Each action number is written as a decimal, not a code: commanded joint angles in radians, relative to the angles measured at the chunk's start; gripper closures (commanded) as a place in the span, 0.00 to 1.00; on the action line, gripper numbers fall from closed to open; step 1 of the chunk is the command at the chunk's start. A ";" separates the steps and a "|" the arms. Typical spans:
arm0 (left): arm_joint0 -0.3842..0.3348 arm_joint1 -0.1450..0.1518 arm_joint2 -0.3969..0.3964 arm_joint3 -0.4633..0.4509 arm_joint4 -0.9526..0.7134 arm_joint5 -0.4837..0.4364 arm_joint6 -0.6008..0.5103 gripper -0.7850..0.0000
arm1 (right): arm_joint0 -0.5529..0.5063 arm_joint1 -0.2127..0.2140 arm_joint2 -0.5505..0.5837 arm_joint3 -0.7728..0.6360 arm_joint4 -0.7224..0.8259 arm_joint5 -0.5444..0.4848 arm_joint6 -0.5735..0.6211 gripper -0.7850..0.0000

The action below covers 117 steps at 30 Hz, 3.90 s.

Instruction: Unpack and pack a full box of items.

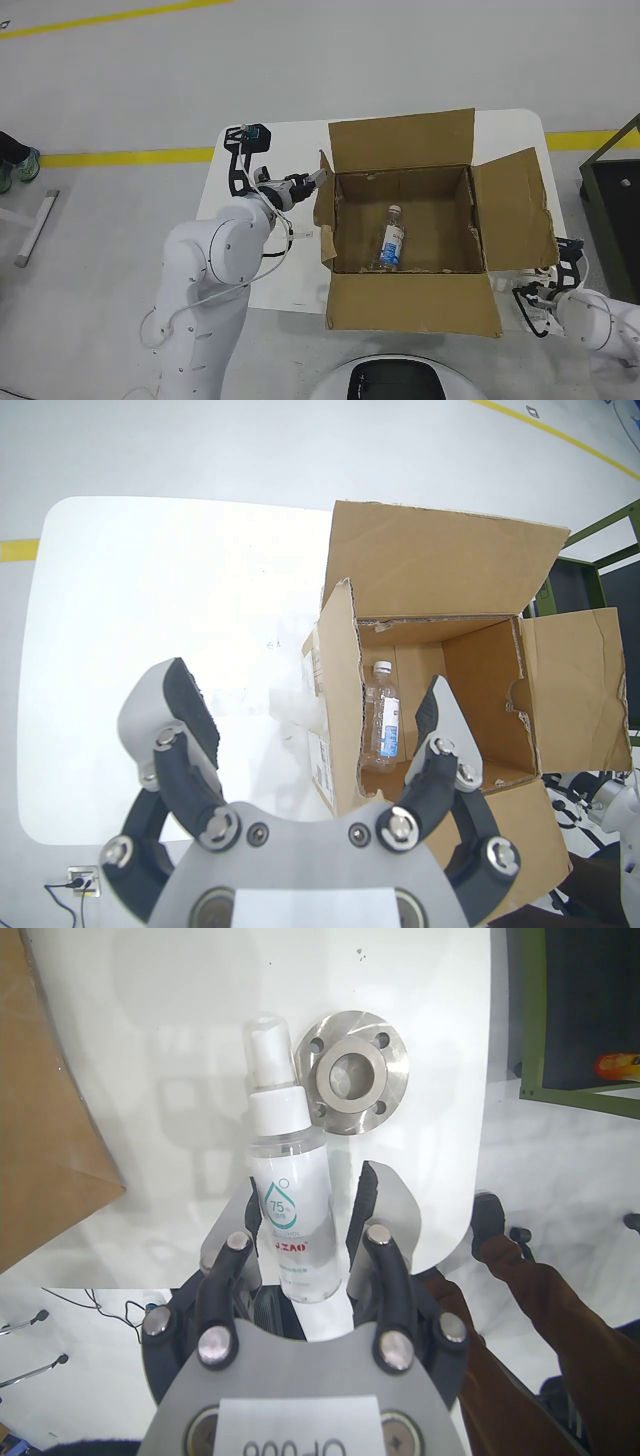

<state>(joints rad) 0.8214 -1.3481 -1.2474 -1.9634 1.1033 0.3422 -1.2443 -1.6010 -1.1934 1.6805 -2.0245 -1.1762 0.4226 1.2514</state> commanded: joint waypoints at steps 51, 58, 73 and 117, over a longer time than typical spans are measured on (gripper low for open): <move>0.000 0.000 0.000 0.000 0.000 0.000 0.000 0.00 | 0.278 -0.008 -0.293 -0.149 0.439 -0.055 -0.348 1.00; 0.000 0.000 0.000 0.000 0.000 0.000 0.000 0.00 | 0.456 -0.044 -0.499 0.095 0.442 0.074 -0.432 1.00; 0.000 0.000 0.000 0.000 0.000 0.000 0.000 0.00 | 0.687 -0.121 -0.717 0.408 0.533 0.195 -0.526 0.50; 0.000 0.000 0.000 0.000 0.000 0.000 0.000 0.00 | -0.022 0.021 0.440 -0.193 0.070 -0.207 0.164 0.00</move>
<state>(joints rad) 0.8214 -1.3481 -1.2474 -1.9634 1.1033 0.3422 -1.2443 -1.6214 -1.1733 2.1371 -2.2372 -1.0998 0.2314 1.4112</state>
